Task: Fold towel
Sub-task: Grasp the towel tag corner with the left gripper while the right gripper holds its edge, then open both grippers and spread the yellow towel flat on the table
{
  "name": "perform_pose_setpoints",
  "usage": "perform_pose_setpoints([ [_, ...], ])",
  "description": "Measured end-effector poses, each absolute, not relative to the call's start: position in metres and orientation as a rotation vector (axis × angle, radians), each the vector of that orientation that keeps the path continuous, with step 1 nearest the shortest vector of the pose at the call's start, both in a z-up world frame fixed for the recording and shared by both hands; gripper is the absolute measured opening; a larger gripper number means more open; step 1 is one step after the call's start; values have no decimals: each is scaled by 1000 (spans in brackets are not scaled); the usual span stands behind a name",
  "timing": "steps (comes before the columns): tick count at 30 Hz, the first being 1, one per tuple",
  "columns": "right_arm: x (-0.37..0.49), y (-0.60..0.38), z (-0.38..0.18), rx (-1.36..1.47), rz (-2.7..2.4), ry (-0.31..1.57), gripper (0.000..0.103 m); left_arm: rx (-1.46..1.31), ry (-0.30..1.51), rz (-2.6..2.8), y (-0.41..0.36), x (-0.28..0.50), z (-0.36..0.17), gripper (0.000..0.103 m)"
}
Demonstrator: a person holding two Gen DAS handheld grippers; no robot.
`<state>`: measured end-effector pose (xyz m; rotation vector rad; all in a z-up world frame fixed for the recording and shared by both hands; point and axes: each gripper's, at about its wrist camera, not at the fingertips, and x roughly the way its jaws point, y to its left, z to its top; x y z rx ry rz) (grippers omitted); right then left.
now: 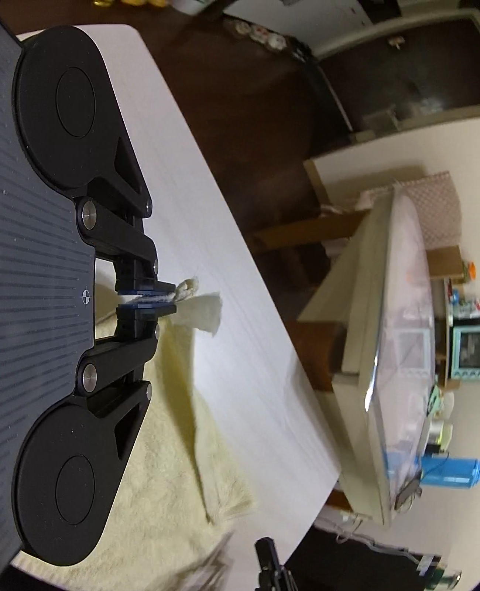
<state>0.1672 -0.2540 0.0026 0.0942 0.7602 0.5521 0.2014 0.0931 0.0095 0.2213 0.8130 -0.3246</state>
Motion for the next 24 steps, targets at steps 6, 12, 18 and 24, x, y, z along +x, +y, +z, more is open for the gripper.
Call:
perform_pose_setpoints([
  [6, 171, -223, 1, -122, 619, 723, 26, 226, 816, -289, 95, 207, 0, 4],
  [12, 134, -195, -5, -465, 768, 646, 43, 231, 819, -264, 101, 208, -7, 10],
  [18, 118, -173, -16, -668, 806, 571, 55, 220, 813, -260, 105, 201, -7, 14],
  [24, 139, -162, -15, -676, 810, 564, 57, 273, 798, -262, 106, 179, 0, 29],
])
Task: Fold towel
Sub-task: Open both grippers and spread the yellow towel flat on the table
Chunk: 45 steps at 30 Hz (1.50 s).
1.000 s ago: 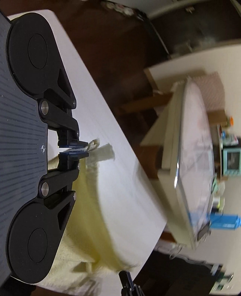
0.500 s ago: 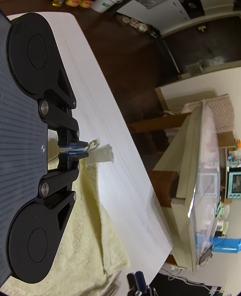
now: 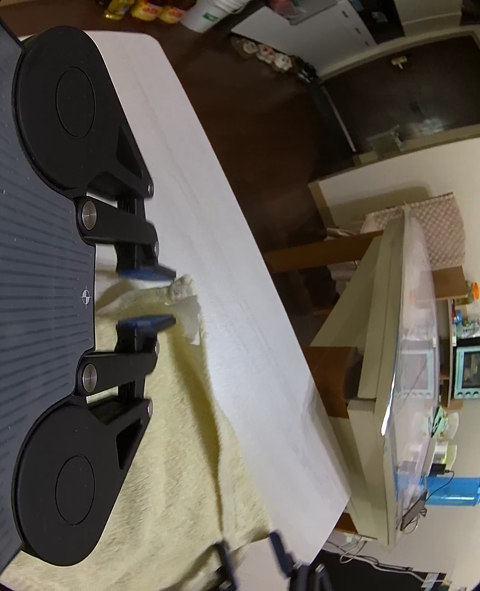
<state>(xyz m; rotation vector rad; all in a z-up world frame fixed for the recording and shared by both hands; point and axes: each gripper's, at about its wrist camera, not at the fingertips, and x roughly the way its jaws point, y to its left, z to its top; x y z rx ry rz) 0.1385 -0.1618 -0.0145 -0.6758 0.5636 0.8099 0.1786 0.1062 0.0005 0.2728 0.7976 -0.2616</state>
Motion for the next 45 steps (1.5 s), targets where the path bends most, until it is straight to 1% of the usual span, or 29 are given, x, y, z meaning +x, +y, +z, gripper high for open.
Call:
perform_pose_setpoints([
  [2, 151, -159, -11, -667, 796, 559, 57, 291, 792, -260, 106, 172, 2, 30],
  [5, 167, -156, -7, -705, 697, 493, 58, 292, 785, -253, 109, 163, 4, 32],
  [7, 183, -157, -2, -696, 614, 472, 63, 288, 779, -244, 110, 159, 5, 33],
  [8, 189, -158, 0, -681, 599, 479, 63, 287, 776, -240, 110, 157, 5, 33],
  [9, 190, -159, 3, -655, 620, 486, 63, 286, 773, -245, 109, 154, 6, 34],
  [12, 183, -162, 6, -623, 689, 497, 69, 297, 767, -267, 105, 147, 8, 37],
  [17, 152, -165, -9, -711, 780, 501, 69, 317, 749, -336, 87, 139, 10, 41],
  [23, 124, -163, -23, -840, 806, 461, 68, 319, 758, -392, 69, 137, 3, 45],
  [25, 125, -158, -25, -867, 800, 451, 63, 315, 761, -407, 64, 135, 1, 45],
  [27, 130, -154, -25, -882, 802, 448, 61, 316, 765, -419, 61, 131, 0, 45],
  [31, 146, -147, -28, -938, 790, 440, 62, 320, 772, -439, 58, 121, -2, 46],
  [34, 169, -150, -23, -886, 617, 389, 63, 322, 778, -454, 57, 109, -3, 46],
  [38, 180, -158, -15, -780, 568, 428, 67, 327, 787, -480, 54, 87, -6, 47],
  [40, 171, -161, -16, -763, 586, 444, 69, 328, 786, -490, 53, 78, -7, 53],
  [45, 152, -179, -12, -632, 619, 510, 69, 330, 795, -486, 53, 67, -14, 54],
])
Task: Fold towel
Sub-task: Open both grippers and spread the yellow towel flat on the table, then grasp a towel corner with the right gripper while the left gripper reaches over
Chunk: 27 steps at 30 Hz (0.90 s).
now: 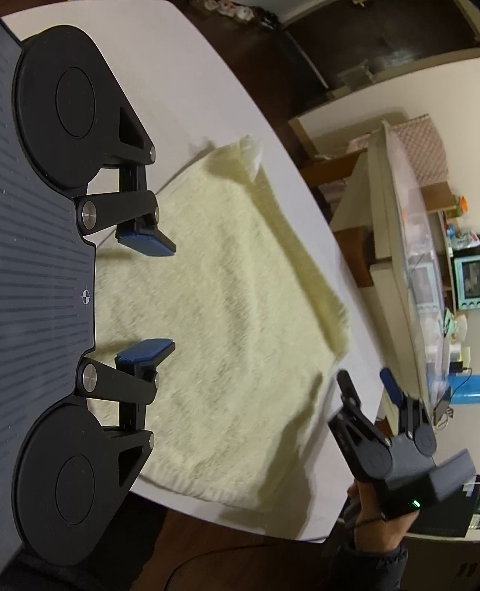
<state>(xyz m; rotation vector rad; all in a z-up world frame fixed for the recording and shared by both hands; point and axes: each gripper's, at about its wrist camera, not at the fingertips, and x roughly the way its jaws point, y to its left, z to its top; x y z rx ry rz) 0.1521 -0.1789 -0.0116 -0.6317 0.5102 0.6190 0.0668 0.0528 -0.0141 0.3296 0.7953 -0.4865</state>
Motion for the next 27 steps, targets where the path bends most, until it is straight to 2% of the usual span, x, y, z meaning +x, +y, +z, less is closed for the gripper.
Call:
perform_pose_setpoints([
  [3, 123, -201, -2, -471, 717, 558, 67, 314, 790, -473, 57, 67, -14, 54],
  [6, 88, -217, 6, -437, 815, 572, 57, 306, 780, -460, 60, 67, -12, 55],
  [10, 35, -226, 4, -609, 878, 536, 48, 282, 772, -454, 61, 66, -11, 57],
  [13, 6, -224, -6, -742, 888, 528, 48, 261, 770, -471, 56, 64, -10, 57],
  [20, 2, -220, -18, -771, 899, 532, 48, 264, 766, -541, 26, 56, -9, 58],
  [24, 14, -227, -19, -676, 935, 558, 48, 272, 756, -577, 10, 51, -8, 63],
  [26, 18, -230, -20, -617, 950, 577, 43, 274, 747, -605, 1, 49, -5, 63],
  [27, 21, -232, -21, -576, 964, 593, 37, 274, 742, -618, -4, 48, -4, 63],
])
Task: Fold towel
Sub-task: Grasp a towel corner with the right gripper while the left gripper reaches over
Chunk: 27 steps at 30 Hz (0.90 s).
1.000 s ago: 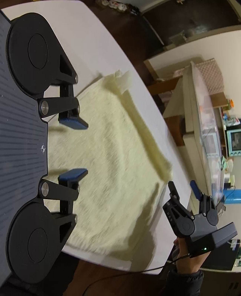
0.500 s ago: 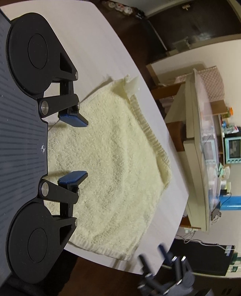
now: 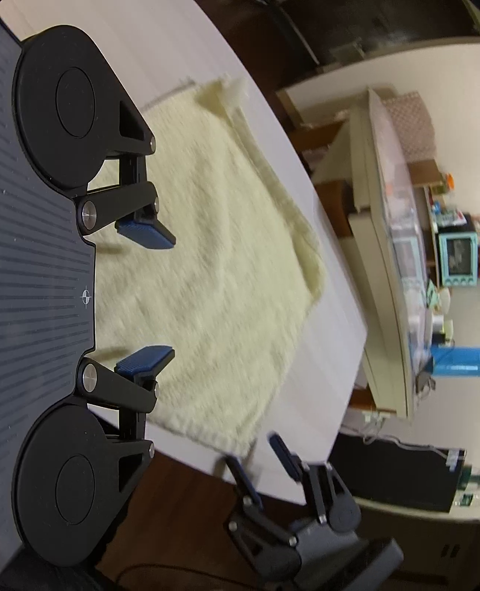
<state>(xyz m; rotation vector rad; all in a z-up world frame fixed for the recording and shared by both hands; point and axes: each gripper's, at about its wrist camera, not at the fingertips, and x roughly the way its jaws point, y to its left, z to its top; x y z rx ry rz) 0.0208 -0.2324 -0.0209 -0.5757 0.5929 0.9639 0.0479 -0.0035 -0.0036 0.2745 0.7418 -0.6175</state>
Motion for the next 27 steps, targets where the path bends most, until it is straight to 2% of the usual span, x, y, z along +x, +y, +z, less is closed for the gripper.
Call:
perform_pose_setpoints([
  [1, 23, -234, -21, -537, 972, 610, 29, 275, 736, -629, -7, 47, -2, 63],
  [3, 23, -238, -22, -478, 975, 634, 24, 276, 727, -666, -19, 47, 1, 63],
  [4, 23, -238, -22, -466, 973, 639, 18, 279, 725, -678, -23, 47, 1, 63],
  [7, 24, -244, -21, -385, 951, 668, 13, 294, 719, -725, -39, 49, 0, 63],
  [13, 24, -247, -1, -349, 928, 654, 13, 319, 689, -727, -50, 57, -3, 67],
  [22, 38, -220, 39, -444, 969, 602, 13, 229, 703, -649, -20, 75, -7, 68],
  [27, 63, -195, 40, -479, 997, 601, 13, 230, 712, -645, -18, 77, -17, 68],
])
